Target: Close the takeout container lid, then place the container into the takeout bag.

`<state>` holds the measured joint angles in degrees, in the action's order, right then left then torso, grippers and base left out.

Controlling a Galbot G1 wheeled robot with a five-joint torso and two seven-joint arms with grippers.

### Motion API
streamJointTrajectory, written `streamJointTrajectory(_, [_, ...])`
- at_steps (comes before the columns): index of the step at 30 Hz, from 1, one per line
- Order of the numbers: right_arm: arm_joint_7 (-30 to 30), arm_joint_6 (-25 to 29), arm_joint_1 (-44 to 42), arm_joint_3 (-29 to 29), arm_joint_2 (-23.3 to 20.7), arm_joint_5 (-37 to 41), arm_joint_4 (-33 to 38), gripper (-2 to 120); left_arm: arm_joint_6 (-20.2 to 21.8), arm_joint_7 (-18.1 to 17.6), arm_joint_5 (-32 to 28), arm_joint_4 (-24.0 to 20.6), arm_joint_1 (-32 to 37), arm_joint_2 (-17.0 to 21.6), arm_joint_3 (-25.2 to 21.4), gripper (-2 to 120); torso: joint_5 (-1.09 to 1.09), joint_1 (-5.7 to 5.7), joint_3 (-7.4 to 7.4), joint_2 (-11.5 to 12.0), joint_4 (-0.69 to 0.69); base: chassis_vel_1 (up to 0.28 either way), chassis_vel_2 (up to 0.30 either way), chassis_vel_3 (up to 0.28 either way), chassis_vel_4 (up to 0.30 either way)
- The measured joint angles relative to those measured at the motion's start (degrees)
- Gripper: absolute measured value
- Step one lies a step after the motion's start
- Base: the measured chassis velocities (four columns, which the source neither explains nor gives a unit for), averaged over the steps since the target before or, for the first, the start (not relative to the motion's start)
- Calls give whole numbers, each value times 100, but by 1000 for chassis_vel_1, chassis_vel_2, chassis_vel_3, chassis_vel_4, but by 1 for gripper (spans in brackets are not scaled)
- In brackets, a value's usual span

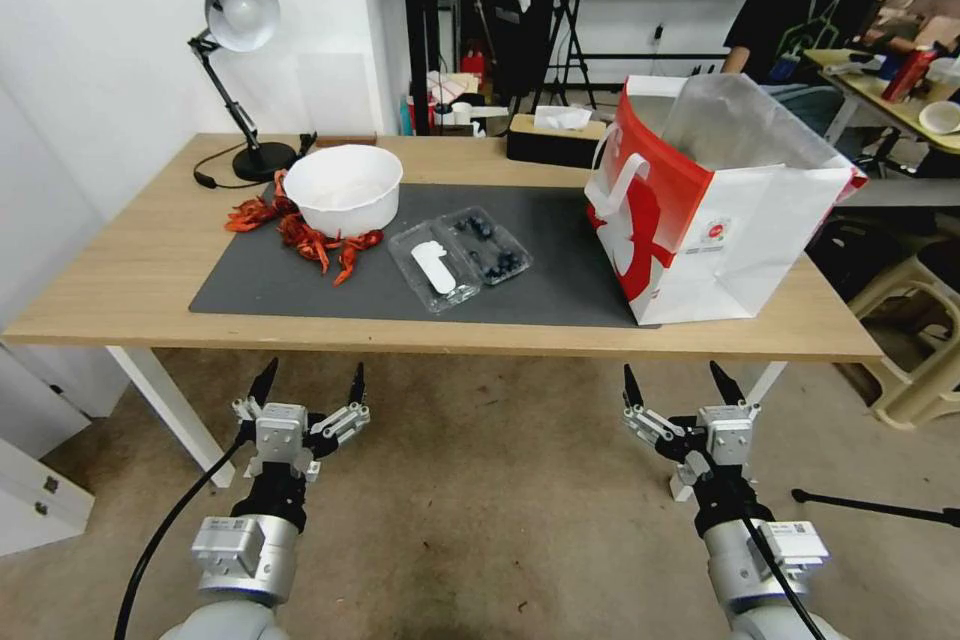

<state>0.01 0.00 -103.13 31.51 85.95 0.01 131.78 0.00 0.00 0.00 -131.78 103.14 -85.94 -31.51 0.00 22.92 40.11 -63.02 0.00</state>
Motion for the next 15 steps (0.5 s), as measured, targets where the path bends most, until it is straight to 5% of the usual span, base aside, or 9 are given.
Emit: streamJointTrajectory(15, [0, 0, 0, 0, 0, 0, 0, 100, 0, 0, 0, 0, 0, 0, 0, 100, 0, 0, 0, 0, 0, 0, 0, 0, 0])
